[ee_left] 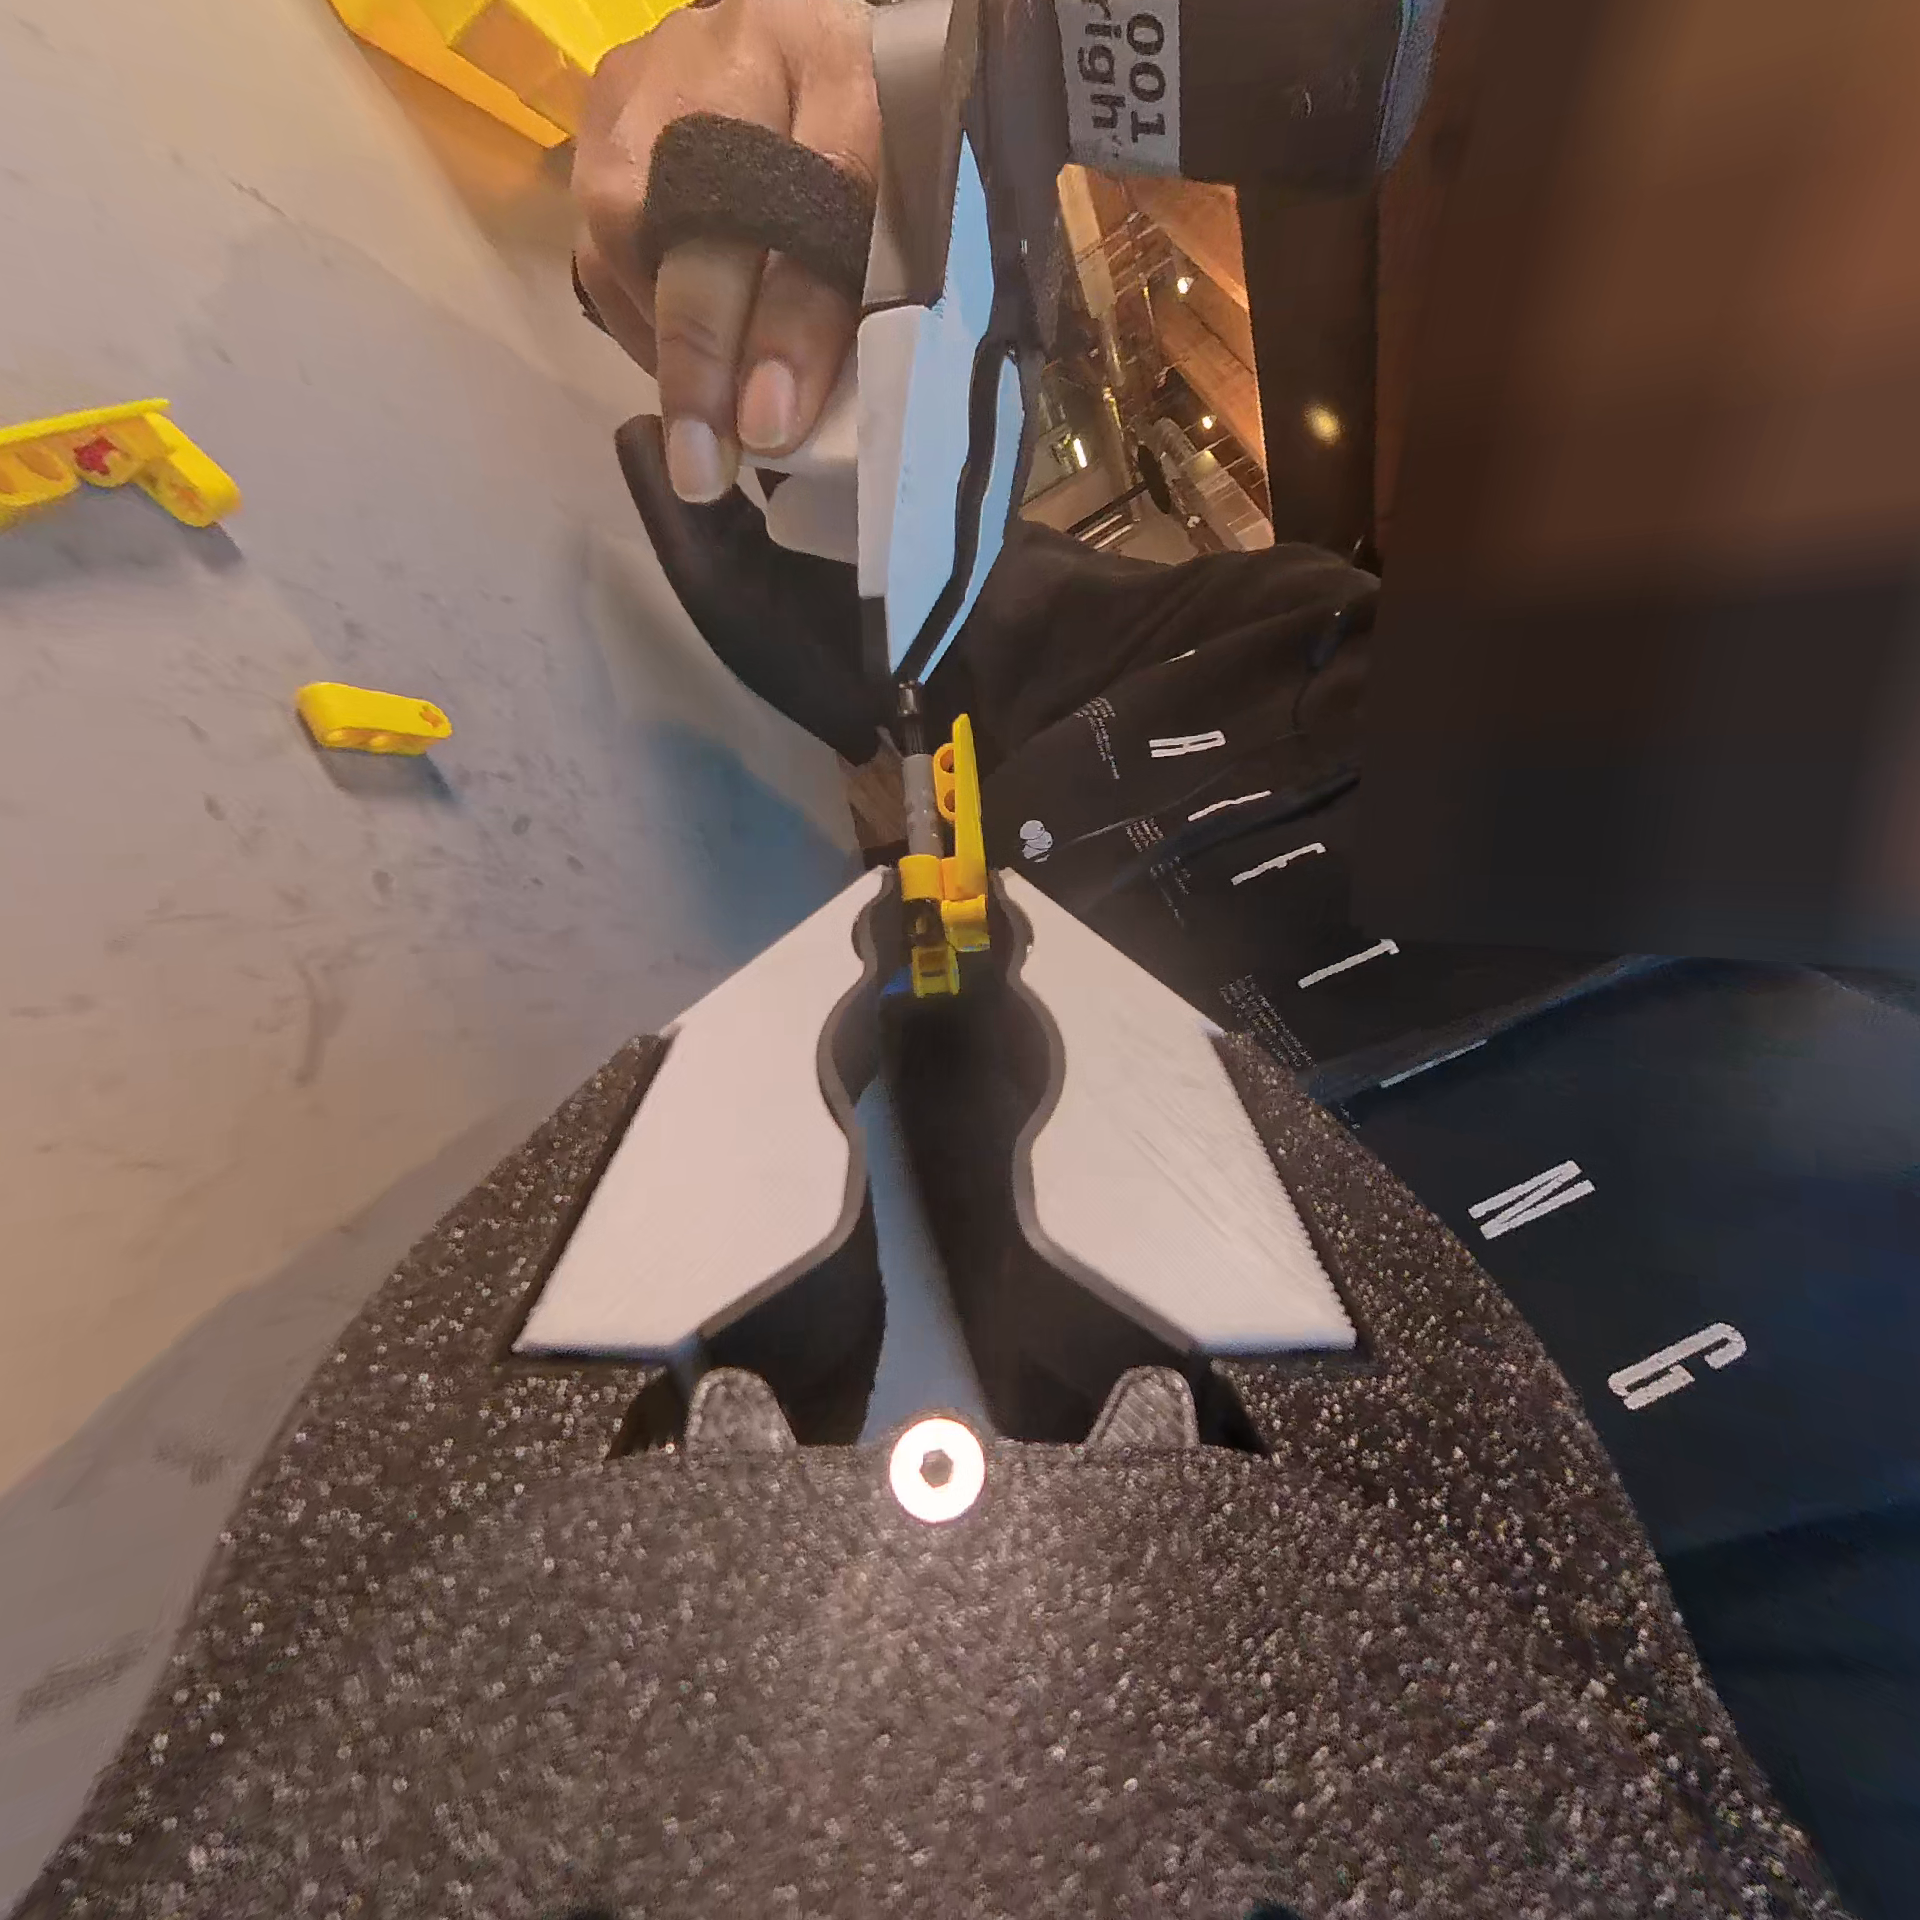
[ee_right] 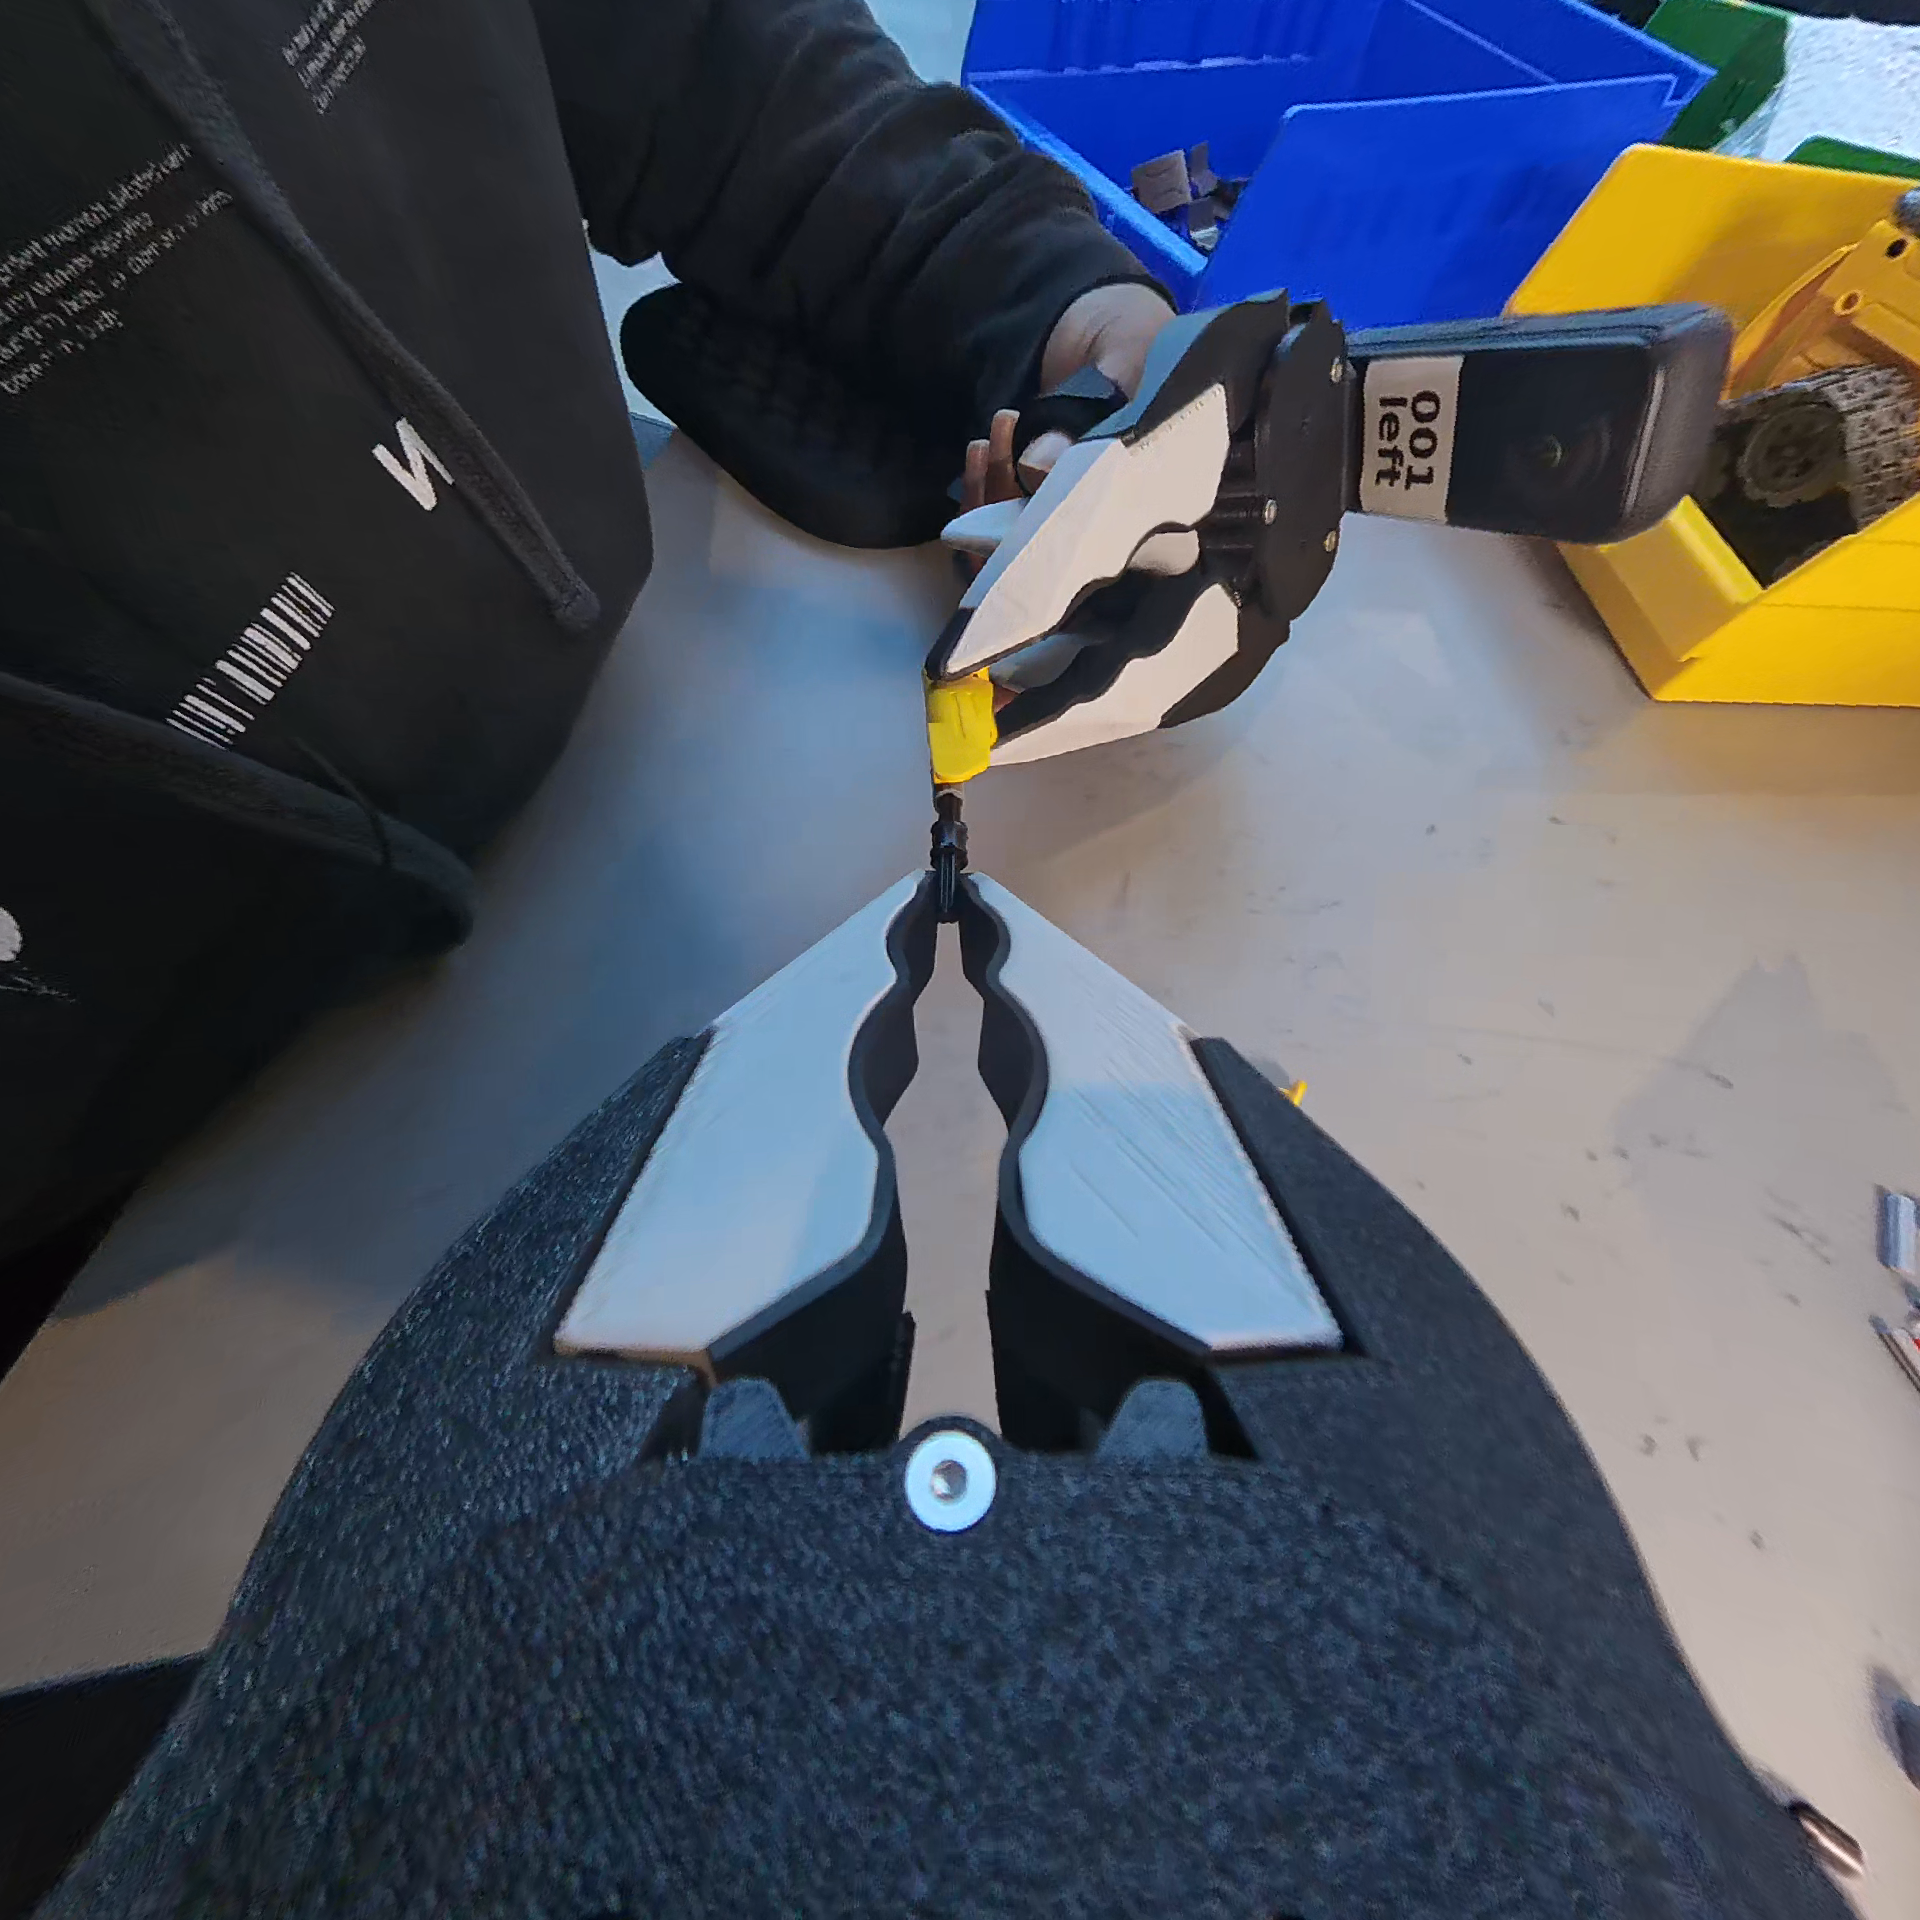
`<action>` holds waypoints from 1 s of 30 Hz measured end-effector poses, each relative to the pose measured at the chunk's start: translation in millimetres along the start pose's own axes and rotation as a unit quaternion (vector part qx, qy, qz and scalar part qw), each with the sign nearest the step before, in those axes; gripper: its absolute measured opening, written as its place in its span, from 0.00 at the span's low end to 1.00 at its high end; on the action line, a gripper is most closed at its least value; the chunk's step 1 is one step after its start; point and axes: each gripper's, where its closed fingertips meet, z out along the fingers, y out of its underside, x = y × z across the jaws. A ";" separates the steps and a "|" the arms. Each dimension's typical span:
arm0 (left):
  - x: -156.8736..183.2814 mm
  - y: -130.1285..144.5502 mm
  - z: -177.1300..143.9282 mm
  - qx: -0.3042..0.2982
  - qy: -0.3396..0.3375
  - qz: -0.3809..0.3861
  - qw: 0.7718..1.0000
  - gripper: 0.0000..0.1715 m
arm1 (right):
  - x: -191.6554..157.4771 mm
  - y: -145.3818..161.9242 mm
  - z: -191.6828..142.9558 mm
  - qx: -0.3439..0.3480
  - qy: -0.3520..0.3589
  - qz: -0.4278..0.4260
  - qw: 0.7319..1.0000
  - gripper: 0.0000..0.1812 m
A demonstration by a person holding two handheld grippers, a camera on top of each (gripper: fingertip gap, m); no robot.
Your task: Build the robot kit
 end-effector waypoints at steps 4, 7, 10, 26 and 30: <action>4.9 -2.7 0.0 0.016 0.033 -0.027 0.999 0.08 | -1.2 -5.0 -2.1 0.006 -0.005 -0.016 1.000 0.02; 6.6 -3.5 -0.2 0.026 0.051 -0.047 0.997 0.08 | -3.9 -7.7 -2.2 -0.001 -0.005 -0.043 0.999 0.02; 4.9 -10.0 -4.7 0.049 0.055 -0.064 0.995 0.08 | -5.2 -9.2 0.3 -0.007 0.001 -0.061 0.998 0.02; -26.3 -32.5 -34.6 0.133 -0.076 -0.040 0.987 0.09 | 32.2 15.7 12.2 -0.024 0.098 -0.017 0.995 0.02; -24.9 -38.8 -42.2 0.156 -0.070 -0.040 0.984 0.09 | 33.3 26.2 11.7 -0.036 0.101 -0.014 0.994 0.02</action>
